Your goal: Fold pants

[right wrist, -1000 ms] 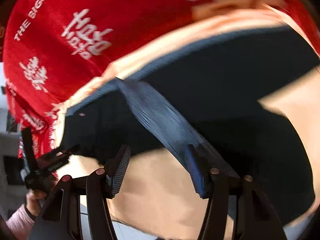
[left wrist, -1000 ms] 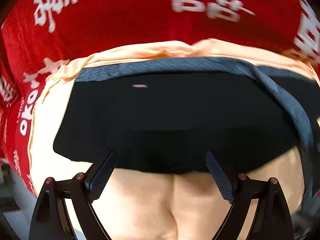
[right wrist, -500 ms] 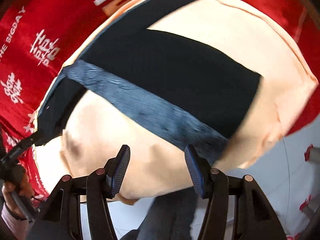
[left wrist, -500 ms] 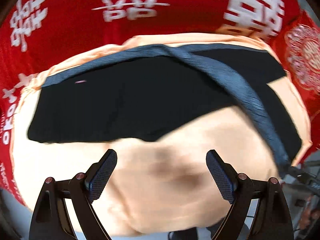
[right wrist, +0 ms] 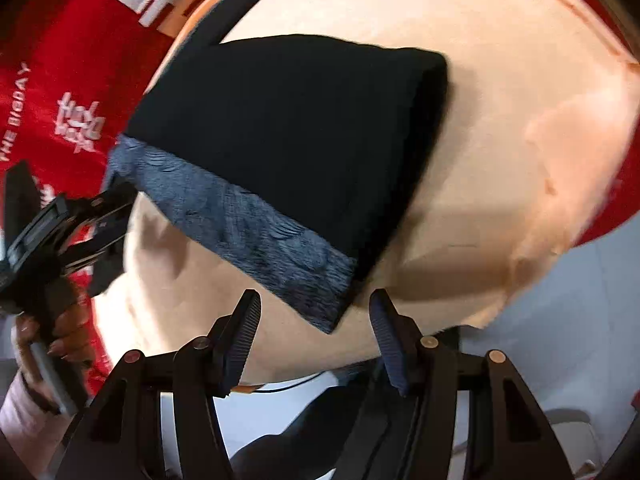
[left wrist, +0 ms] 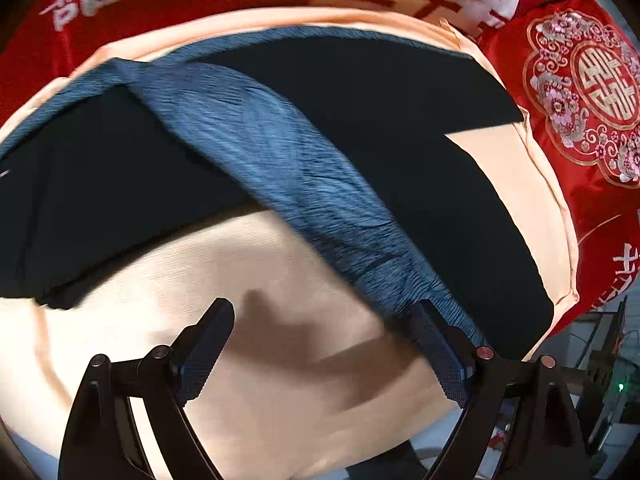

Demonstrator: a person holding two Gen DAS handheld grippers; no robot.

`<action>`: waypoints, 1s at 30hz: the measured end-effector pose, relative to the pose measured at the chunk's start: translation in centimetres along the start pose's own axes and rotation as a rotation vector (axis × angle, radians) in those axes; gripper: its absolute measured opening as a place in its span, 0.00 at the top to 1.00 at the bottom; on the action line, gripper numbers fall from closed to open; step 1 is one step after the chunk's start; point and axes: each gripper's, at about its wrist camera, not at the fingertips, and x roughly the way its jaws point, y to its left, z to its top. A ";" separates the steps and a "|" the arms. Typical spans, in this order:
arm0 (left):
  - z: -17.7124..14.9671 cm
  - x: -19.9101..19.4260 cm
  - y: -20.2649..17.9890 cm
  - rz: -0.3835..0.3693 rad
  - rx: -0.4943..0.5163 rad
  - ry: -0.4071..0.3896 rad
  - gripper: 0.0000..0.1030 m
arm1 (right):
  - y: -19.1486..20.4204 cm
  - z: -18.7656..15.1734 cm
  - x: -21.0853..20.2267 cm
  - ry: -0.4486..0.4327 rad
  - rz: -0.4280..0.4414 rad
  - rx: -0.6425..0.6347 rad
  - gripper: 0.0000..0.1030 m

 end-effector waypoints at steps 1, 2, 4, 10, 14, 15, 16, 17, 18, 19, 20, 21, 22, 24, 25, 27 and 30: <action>0.2 0.3 -0.3 -0.011 -0.002 0.006 0.11 | 0.3 0.2 0.0 0.006 0.020 -0.015 0.44; 0.5 0.7 -0.7 -0.025 -0.006 0.012 0.11 | 0.4 0.2 0.0 0.010 0.043 -0.031 0.47; 0.7 1.2 -1.2 -0.041 -0.010 0.024 0.11 | 0.6 0.3 0.2 0.027 0.077 -0.045 0.53; 1.1 2.2 -2.8 -0.067 -0.018 0.063 0.37 | -0.1 1.2 0.7 0.104 0.108 0.019 0.97; 2.0 2.3 -2.7 -0.123 -0.068 0.096 0.84 | 1.4 2.8 -1.8 0.082 0.152 -0.019 0.97; 2.2 2.2 -2.7 -0.136 -0.082 0.094 0.90 | 2.1 3.5 -2.8 0.072 0.168 -0.038 0.97; 2.6 1.8 -2.7 -0.152 -0.094 0.089 0.91 | 2.6 4.2 -3.8 0.060 0.181 -0.054 0.97; 3.1 1.0 -2.8 -0.170 -0.106 0.074 0.91 | 3.1 5.0 -4.7 0.047 0.193 -0.069 0.97; 3.5 0.5 -3.0 -0.177 -0.109 0.060 0.91 | 3.7 5.9 -5.6 0.032 0.204 -0.085 0.97; 4.0 -0.2 -3.4 -0.185 -0.108 0.044 0.91 | 4.2 7.2 -6.7 0.014 0.213 -0.103 0.97; 4.7 -0.9 -3.7 -0.195 -0.107 0.026 0.91 | 4.6 8.3 -7.4 -0.004 0.227 -0.117 0.97; 5.5 -1.6 -4.1 -0.202 -0.104 0.008 0.91 | 5.2 9.7 -8.3 -0.019 0.233 -0.133 0.97; 6.4 -2.1 -4.5 -0.205 -0.102 -0.006 0.91 | 5.6 10.8 -8.9 -0.031 0.236 -0.147 0.97; 8.5 -3.0 -4.9 -0.206 -0.099 -0.031 0.91 | 6.8 14.2 -10.3 -0.066 0.238 -0.186 0.97; 9.6 -3.2 -5.2 -0.202 -0.096 -0.042 0.91 | 7.6 16.5 -11.0 -0.086 0.229 -0.211 0.97; 12.3 -3.7 -5.7 -0.171 -0.086 -0.080 0.91 | 9.3 20.1 -11.4 -0.112 0.211 -0.243 0.97; 15.7 -4.6 -5.5 -0.163 -0.079 -0.130 0.90 | 10.5 25.8 -11.5 -0.135 0.165 -0.264 0.97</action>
